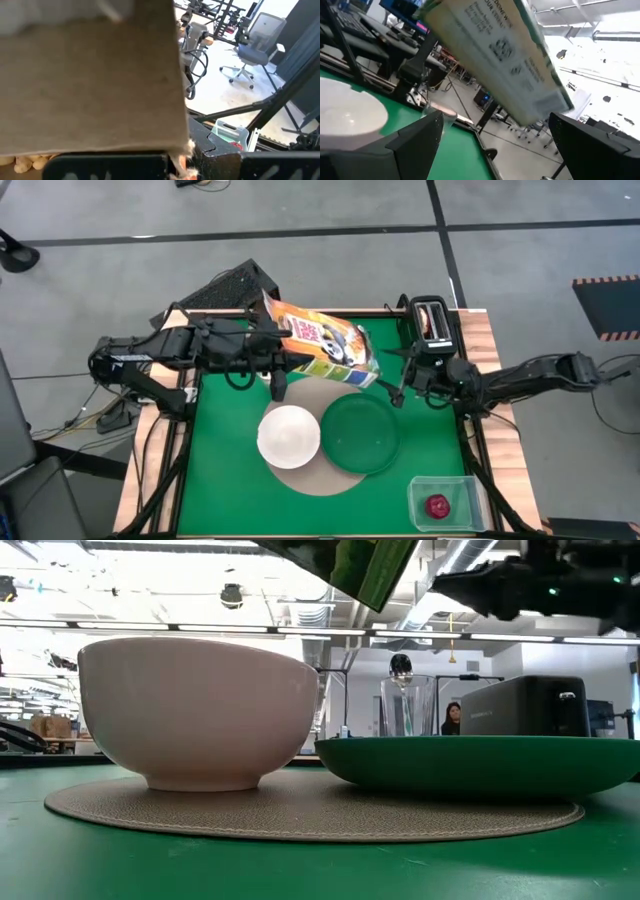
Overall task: Arrange a breakfast setting
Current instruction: Pour the cereal into the white bowl
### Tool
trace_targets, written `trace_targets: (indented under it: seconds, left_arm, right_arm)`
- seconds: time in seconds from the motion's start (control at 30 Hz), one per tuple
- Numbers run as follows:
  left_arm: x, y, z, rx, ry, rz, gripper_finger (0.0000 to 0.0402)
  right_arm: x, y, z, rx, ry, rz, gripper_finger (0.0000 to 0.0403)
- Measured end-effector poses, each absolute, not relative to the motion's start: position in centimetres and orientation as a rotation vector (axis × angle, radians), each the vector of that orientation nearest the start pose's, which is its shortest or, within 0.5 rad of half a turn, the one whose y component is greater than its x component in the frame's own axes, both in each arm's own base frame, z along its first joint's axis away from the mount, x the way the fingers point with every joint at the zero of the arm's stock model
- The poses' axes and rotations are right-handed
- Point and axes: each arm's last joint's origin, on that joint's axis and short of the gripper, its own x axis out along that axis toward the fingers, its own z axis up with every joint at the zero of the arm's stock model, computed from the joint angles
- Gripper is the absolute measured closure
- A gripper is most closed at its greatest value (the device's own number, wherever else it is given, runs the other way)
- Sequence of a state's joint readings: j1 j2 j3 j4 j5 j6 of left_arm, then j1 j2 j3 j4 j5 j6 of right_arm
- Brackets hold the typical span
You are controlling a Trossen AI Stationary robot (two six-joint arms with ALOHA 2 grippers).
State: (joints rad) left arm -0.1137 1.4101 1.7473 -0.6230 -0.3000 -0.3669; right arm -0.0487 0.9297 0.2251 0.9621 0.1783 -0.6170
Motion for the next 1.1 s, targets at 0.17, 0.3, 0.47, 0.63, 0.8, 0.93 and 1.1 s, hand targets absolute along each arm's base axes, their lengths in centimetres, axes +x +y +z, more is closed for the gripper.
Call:
trace_targets:
  seconds: [0.17,0.3,0.47,0.63,0.8,0.93,1.1]
  left_arm:
    - [27.9,-2.7,47.5,-0.287,0.242,0.226,0.0402]
    - [27.9,-2.7,47.5,-0.285,0.242,0.235,0.0402]
    - [27.8,-3.1,47.6,-0.259,0.239,0.232,0.0402]
    - [27.7,-3.3,47.7,-0.254,0.238,0.22,0.0401]
    - [27.6,-3.7,47.6,-0.245,0.243,0.213,0.0401]
    - [27.6,-4.0,47.5,-0.236,0.254,0.227,0.0401]
    - [27.5,-4.1,47.5,-0.231,0.253,0.25,0.0401]
  right_arm:
    - [20.0,-1.6,23.8,-0.638,-0.19,-0.313,0.001]
    - [21.6,-1.7,24.3,-0.646,-0.171,-0.319,0.001]
    - [22.9,-1.9,25.2,-0.672,-0.182,-0.37,0.001]
    - [23.7,-2.0,26.0,-0.705,-0.181,-0.399,0.001]
    - [23.5,-2.2,26.2,-0.73,-0.143,-0.503,0.001]
    - [23.4,-2.3,26.5,-0.721,-0.154,-0.548,0.0009]
    - [23.2,-2.4,26.8,-0.723,-0.162,-0.6,0.0009]
